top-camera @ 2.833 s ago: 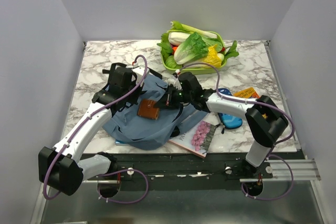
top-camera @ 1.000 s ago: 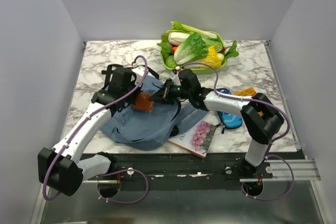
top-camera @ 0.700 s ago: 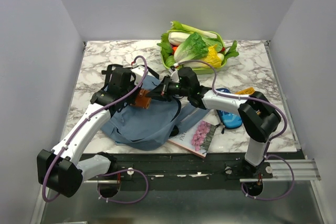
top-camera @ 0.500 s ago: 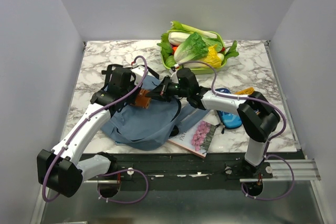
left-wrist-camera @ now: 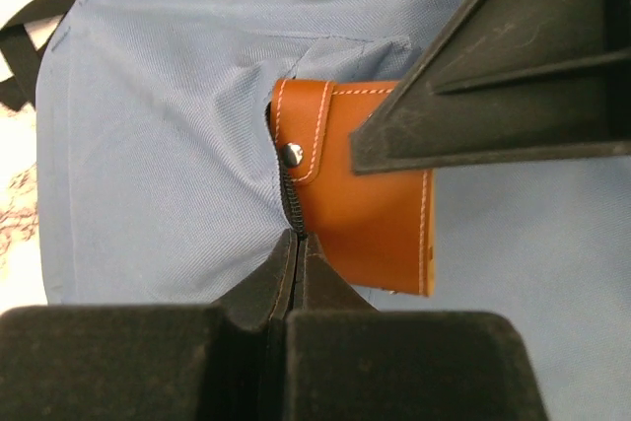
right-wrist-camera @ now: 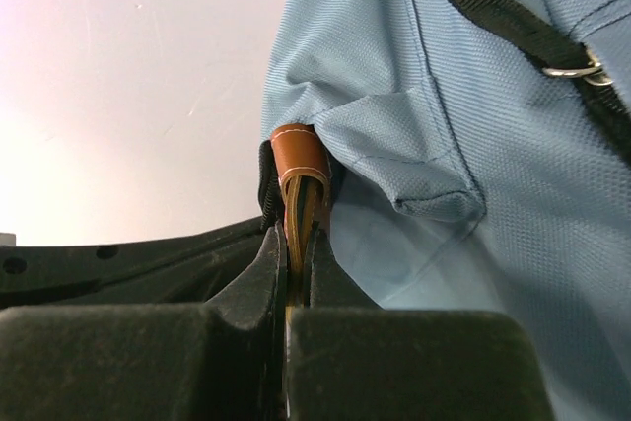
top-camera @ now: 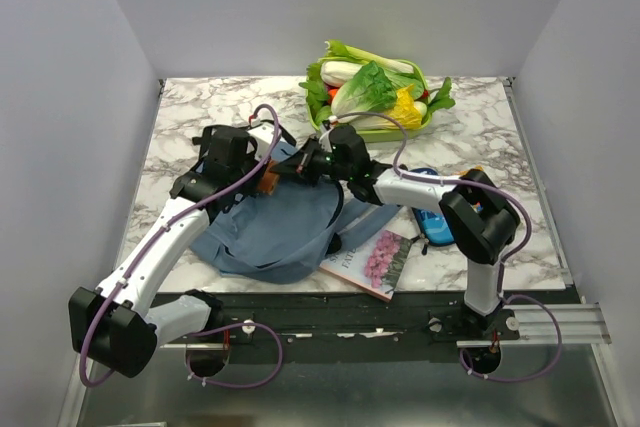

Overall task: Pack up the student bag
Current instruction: Place the stationery in the student bag.

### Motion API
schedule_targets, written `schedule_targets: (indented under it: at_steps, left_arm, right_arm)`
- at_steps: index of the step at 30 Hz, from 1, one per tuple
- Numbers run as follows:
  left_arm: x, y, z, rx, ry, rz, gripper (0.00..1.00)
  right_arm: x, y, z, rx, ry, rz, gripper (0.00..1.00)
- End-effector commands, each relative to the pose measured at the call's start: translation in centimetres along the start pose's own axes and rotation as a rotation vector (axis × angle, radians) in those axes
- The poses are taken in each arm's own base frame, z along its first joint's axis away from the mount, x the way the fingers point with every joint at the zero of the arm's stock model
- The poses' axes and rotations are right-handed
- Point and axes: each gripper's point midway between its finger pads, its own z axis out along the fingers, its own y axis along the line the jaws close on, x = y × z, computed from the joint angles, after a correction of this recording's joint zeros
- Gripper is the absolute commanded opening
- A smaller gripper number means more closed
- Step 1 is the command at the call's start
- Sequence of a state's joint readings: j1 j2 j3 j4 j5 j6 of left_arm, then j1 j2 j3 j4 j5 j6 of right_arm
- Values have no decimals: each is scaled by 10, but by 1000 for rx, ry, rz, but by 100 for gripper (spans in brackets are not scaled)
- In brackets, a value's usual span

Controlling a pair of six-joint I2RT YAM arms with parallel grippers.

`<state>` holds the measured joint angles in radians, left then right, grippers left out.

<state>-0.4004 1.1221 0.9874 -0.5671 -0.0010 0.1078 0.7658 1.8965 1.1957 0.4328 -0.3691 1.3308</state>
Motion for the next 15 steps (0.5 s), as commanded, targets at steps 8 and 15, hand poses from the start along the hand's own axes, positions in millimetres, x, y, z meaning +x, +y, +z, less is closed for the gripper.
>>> schedule_targets:
  at_steps: [8,15]
  left_arm:
    - [-17,-13,-11,69,-52,-7,0]
    - [-21,-13,-11,72,-54,-11,0]
  right_arm:
    - [28,9,35,5,32,-53,1]
    - [-13,2,-1,-29,-136,33,1]
